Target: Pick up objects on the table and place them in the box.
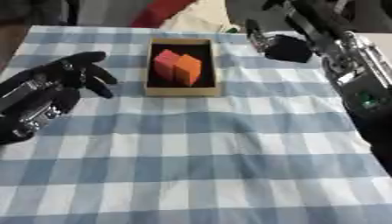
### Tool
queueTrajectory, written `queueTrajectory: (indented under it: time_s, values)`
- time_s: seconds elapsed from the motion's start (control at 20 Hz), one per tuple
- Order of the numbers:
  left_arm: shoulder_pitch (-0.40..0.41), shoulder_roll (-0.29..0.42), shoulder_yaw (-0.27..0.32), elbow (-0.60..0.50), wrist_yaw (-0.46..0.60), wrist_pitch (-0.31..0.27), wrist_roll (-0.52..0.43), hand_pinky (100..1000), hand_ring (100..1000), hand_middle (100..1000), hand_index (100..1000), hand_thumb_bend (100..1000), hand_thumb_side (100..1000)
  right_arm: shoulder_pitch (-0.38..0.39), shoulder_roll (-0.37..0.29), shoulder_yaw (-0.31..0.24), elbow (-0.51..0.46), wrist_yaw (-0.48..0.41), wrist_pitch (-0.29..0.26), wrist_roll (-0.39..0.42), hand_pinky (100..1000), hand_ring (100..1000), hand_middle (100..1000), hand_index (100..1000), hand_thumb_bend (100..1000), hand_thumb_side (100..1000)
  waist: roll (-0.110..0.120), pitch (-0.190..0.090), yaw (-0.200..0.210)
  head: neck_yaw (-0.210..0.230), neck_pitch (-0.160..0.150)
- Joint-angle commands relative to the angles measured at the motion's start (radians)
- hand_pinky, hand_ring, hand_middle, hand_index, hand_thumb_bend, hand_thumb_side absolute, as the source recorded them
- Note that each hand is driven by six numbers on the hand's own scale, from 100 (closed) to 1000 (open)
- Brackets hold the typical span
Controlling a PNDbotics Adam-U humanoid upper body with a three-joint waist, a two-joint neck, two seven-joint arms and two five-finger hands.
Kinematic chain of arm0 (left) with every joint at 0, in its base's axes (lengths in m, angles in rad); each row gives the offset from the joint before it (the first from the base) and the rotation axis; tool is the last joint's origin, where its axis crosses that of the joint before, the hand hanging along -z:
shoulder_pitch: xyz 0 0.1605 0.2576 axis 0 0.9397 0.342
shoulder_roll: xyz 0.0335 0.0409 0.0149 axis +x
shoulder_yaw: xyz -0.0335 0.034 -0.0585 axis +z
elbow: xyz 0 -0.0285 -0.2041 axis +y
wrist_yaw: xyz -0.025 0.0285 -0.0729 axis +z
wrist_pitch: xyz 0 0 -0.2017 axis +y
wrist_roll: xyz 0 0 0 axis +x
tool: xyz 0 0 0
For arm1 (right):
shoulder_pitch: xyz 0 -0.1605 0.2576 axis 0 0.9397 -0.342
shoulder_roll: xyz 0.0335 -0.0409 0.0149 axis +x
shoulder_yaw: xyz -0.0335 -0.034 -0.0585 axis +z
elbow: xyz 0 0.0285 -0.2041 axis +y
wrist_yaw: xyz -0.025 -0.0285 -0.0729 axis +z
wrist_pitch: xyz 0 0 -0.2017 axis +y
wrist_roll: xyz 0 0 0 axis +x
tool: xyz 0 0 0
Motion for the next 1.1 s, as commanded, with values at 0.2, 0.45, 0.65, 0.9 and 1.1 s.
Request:
queueTrajectory:
  time_s: [0.2,0.45,0.65,0.9,1.1]
  values:
    - [0.039,-0.012,-0.004,-0.062,0.023,-0.049,-0.028,708,630,658,995,100,714,0.115,0.047,-0.041,-0.172,-0.158,0.045,-0.067,885,714,863,1000,100,733,0.010,-0.003,-0.017,0.031,0.031]
    - [0.060,-0.048,-0.031,-0.094,0.024,-0.076,-0.070,612,491,479,796,100,634,0.177,0.114,-0.040,-0.191,-0.273,0.079,-0.028,927,728,860,1000,100,654,0.013,0.011,-0.029,0.036,0.037]
    - [0.072,-0.066,-0.050,-0.097,0.014,-0.096,-0.082,602,467,452,782,100,643,0.204,0.152,-0.043,-0.203,-0.340,0.087,-0.008,940,723,852,1000,100,608,0.013,0.022,-0.037,0.043,0.038]
    - [0.091,-0.083,-0.063,-0.081,0.019,-0.085,-0.074,619,485,475,808,100,662,0.227,0.175,-0.040,-0.217,-0.409,0.091,-0.024,941,704,832,1000,100,555,0.012,0.032,-0.039,0.047,0.040]
    - [0.102,-0.082,-0.067,-0.070,0.020,-0.065,-0.073,628,501,497,836,100,691,0.237,0.181,-0.040,-0.219,-0.458,0.086,-0.063,933,683,812,1000,100,531,0.010,0.035,-0.037,0.048,0.039]
